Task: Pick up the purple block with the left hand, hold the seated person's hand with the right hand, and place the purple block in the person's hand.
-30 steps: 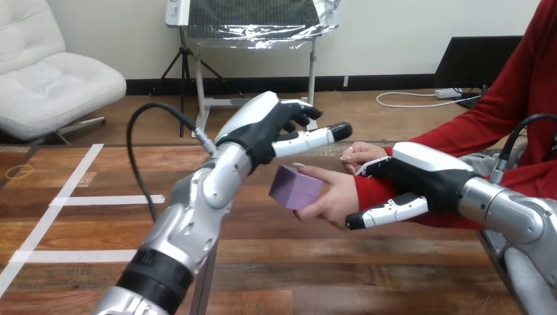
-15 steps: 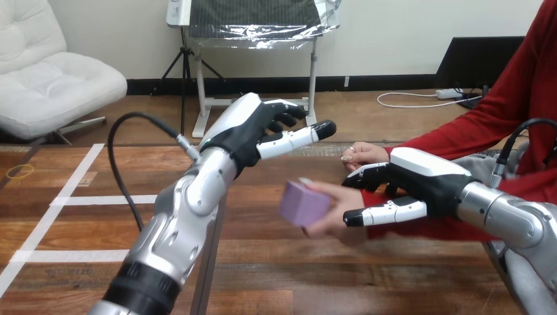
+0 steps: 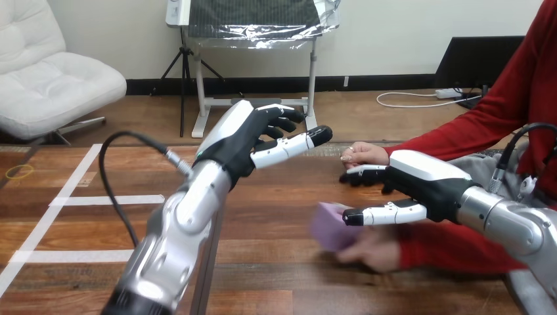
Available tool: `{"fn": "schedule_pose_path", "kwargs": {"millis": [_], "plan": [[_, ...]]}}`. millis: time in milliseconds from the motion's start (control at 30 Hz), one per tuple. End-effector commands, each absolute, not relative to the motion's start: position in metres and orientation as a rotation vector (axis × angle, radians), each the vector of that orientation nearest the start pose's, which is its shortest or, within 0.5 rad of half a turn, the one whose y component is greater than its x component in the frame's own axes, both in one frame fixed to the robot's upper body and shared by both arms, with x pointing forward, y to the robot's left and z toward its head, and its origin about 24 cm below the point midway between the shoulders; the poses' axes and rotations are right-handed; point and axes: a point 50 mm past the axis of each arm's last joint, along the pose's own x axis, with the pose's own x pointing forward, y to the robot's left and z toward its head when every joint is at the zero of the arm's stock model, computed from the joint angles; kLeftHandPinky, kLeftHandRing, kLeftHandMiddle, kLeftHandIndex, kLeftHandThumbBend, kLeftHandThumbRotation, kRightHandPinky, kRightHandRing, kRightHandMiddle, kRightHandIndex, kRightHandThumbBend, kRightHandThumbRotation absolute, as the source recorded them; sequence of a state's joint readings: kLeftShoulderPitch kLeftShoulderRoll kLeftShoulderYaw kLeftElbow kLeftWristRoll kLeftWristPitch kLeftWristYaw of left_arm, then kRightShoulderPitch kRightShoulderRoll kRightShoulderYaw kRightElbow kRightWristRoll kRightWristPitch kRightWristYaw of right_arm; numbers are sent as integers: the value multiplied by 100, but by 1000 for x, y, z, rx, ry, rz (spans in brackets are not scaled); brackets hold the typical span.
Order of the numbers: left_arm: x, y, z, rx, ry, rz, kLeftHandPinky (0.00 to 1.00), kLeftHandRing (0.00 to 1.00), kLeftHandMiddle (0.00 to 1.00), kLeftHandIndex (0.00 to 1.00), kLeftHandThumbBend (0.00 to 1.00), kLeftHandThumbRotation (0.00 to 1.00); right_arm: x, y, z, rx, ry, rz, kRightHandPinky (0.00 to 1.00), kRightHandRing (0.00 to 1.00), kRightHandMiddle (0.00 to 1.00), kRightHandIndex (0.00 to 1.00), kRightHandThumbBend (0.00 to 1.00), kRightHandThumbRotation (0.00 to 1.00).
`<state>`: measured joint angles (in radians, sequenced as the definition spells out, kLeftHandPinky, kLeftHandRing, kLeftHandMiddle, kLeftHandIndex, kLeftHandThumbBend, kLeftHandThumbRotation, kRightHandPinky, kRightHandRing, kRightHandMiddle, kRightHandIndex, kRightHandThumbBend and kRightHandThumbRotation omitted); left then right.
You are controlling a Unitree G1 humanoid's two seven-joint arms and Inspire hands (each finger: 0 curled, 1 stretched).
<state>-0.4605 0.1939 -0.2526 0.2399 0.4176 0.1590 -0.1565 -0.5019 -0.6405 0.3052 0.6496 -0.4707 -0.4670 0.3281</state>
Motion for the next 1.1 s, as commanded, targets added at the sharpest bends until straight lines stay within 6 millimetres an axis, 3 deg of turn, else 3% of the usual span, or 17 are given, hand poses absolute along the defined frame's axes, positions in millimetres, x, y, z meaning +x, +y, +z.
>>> {"fn": "schedule_pose_path", "kwargs": {"millis": [0,367,533,800,1067], "plan": [[321,112,110,673,-165,-298,67,79,79,77,77,81,332,-221,99,-1202,-166,484,90,88,88,87,100,100],[296,120,100,548,-238,-253,68,77,76,73,69,73,325,-219,105,-1117,-282,341,88,87,88,88,100,100],[286,124,97,492,-268,-231,67,76,75,71,68,69,320,-218,107,-1060,-324,301,81,86,88,90,100,100],[264,135,94,458,-316,-194,64,73,72,68,66,70,303,-212,110,-881,-416,272,71,83,87,89,96,100],[244,147,96,405,-358,-157,61,71,70,67,64,67,282,-206,104,-696,-479,271,70,83,87,88,92,100]]}}
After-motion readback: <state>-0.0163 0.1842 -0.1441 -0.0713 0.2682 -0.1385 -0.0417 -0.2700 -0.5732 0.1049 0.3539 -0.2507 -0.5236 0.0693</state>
